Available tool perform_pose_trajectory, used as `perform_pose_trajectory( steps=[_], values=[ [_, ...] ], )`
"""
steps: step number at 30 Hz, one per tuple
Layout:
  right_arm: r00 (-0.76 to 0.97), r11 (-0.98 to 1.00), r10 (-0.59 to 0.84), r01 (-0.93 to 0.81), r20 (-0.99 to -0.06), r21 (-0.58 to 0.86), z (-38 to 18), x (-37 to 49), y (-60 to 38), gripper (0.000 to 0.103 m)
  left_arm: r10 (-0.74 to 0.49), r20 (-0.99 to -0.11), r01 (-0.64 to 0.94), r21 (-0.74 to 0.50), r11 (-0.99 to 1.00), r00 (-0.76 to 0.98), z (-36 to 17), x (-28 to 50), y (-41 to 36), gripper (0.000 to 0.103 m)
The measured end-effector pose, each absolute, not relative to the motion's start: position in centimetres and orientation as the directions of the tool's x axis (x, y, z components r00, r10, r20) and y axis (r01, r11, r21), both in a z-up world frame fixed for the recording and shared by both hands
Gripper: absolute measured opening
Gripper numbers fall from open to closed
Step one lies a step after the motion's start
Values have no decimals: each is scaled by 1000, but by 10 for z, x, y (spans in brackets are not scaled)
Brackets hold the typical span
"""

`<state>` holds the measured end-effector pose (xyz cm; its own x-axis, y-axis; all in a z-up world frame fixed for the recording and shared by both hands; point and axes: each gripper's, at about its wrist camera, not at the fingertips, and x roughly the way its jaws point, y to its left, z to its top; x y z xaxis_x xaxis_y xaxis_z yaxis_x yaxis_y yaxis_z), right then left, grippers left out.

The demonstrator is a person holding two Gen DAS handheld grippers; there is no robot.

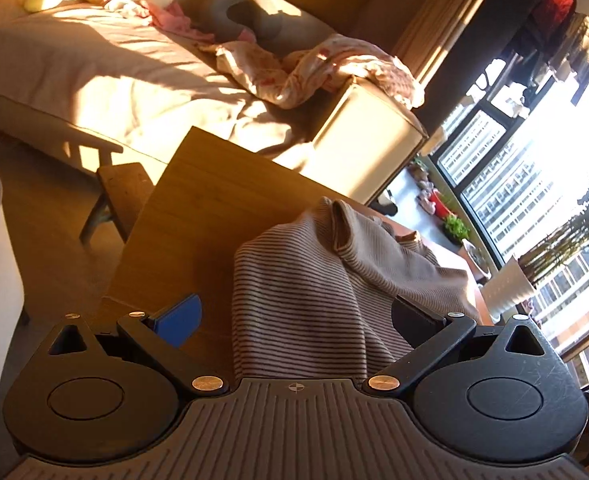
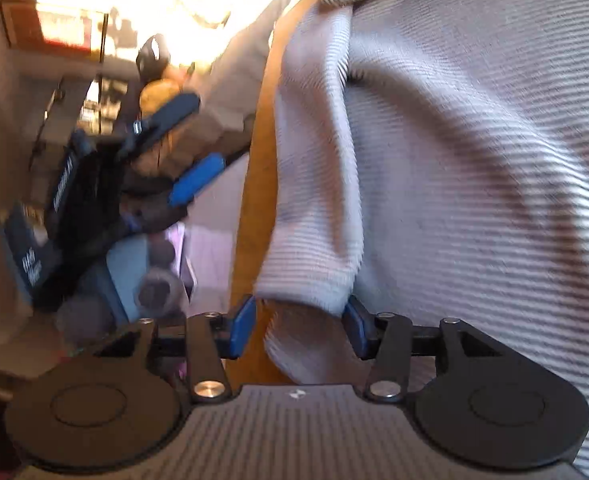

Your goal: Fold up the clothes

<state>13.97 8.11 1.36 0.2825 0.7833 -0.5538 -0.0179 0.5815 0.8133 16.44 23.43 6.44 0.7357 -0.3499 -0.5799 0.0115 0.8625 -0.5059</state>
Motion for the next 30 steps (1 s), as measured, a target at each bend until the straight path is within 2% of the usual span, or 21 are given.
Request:
perform_pose_trajectory(
  steps=[2,3,6,11,15,19,22,25,30],
  values=[
    [321,618,758,-76,-568,782,18,144,90,35,-347,-575,3,-513,858,742,65,164,236,103],
    [339,643,742,-115,-579,757,22,146,96,16,-345,-572,-1,-517,856,744,65,165,237,103],
    [446,706,696,-281,-562,650,62,162,101,9,-339,-564,-13,-528,849,753,66,165,240,103],
    [648,776,628,-486,-430,402,154,203,93,9,-330,-550,-33,-547,837,767,68,165,245,103],
    [791,860,509,-484,-339,161,206,234,74,9,-338,-547,-22,-548,836,766,69,167,240,103],
    [828,901,430,-417,-359,116,216,257,41,8,-377,-559,41,-520,853,738,68,171,216,103],
    [840,912,409,-384,-356,140,215,254,11,8,-404,-579,94,-490,867,708,64,177,195,103],
    [825,885,465,-436,-322,163,224,250,8,8,-429,-594,135,-474,870,680,59,186,173,103],
    [735,776,622,-626,-268,85,259,226,67,8,-464,-608,192,-458,868,644,55,200,137,103]
  ],
)
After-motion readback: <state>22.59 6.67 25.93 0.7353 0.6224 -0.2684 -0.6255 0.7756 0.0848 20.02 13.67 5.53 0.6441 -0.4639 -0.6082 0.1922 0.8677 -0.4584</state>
